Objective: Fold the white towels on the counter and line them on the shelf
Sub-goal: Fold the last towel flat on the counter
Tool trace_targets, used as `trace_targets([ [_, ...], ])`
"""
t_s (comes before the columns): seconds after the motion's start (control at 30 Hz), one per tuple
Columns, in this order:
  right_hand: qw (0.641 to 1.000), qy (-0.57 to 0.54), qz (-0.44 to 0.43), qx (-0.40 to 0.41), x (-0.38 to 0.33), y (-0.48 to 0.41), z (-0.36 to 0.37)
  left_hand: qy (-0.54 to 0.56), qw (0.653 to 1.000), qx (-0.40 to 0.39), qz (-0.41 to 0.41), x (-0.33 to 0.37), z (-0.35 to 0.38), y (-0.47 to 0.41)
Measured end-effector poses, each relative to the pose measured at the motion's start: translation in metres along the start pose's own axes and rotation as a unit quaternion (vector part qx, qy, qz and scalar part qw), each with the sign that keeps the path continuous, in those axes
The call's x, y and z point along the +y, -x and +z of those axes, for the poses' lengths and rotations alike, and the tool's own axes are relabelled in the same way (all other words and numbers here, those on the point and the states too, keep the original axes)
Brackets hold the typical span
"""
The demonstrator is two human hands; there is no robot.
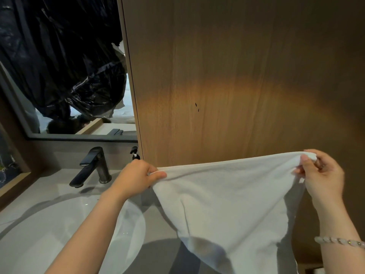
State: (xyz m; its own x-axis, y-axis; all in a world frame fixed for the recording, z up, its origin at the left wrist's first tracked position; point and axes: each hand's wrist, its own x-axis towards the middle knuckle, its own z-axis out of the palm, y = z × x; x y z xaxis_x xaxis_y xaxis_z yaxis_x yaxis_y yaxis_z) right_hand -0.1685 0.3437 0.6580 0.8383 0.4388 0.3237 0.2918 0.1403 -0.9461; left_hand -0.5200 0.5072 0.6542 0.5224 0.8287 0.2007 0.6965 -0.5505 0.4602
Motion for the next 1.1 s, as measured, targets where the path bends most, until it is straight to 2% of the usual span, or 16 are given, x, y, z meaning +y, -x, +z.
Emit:
trace_targets([
  [0.17, 1.0, -0.009, -0.003, 0.023, -0.007, -0.005, -0.008, -0.005, 0.996, 0.076, 0.041, 0.023, -0.011, -0.001],
  [0.43, 0.999, -0.011, 0.004, 0.046, -0.013, 0.001, -0.018, 0.079, 0.993, 0.083, -0.003, 0.042, -0.015, 0.022],
  [0.6, 0.997, -0.052, 0.012, 0.046, -0.016, 0.005, -0.033, 0.064, 0.985, 0.163, 0.002, 0.06, -0.01, 0.043],
  [0.7, 0.996, -0.074, 0.019, 0.055, -0.022, 0.013, -0.049, 0.072, 0.981, 0.181, 0.006, 0.074, -0.006, 0.056],
  [0.77, 0.992, -0.112, 0.028, 0.048, -0.008, 0.005, -0.054, 0.086, 0.978, 0.187, 0.014, 0.084, -0.004, 0.064],
  [0.83, 0.993, -0.112, 0.032, 0.032, 0.042, -0.02, -0.078, 0.104, 0.975, 0.194, 0.026, 0.096, -0.002, 0.073],
  [0.87, 0.988, -0.133, 0.06, 0.056, 0.063, -0.028, -0.086, 0.111, 0.974, 0.196, 0.029, 0.102, -0.001, 0.079],
  [0.9, 0.987, -0.139, 0.063, 0.042, 0.067, -0.028, -0.098, 0.115, 0.974, 0.194, 0.029, 0.108, 0.001, 0.084],
  [0.97, 0.992, -0.101, 0.06, 0.05, 0.029, -0.004, -0.107, 0.126, 0.975, 0.18, 0.026, 0.119, 0.003, 0.097],
  [1.03, 0.992, -0.062, 0.017, 0.106, -0.024, 0.038, -0.116, 0.135, 0.976, 0.166, 0.03, 0.128, 0.004, 0.115],
  [1.1, 0.995, -0.055, -0.012, 0.083, -0.027, 0.044, -0.124, 0.131, 0.978, 0.157, 0.027, 0.13, 0.005, 0.126],
])
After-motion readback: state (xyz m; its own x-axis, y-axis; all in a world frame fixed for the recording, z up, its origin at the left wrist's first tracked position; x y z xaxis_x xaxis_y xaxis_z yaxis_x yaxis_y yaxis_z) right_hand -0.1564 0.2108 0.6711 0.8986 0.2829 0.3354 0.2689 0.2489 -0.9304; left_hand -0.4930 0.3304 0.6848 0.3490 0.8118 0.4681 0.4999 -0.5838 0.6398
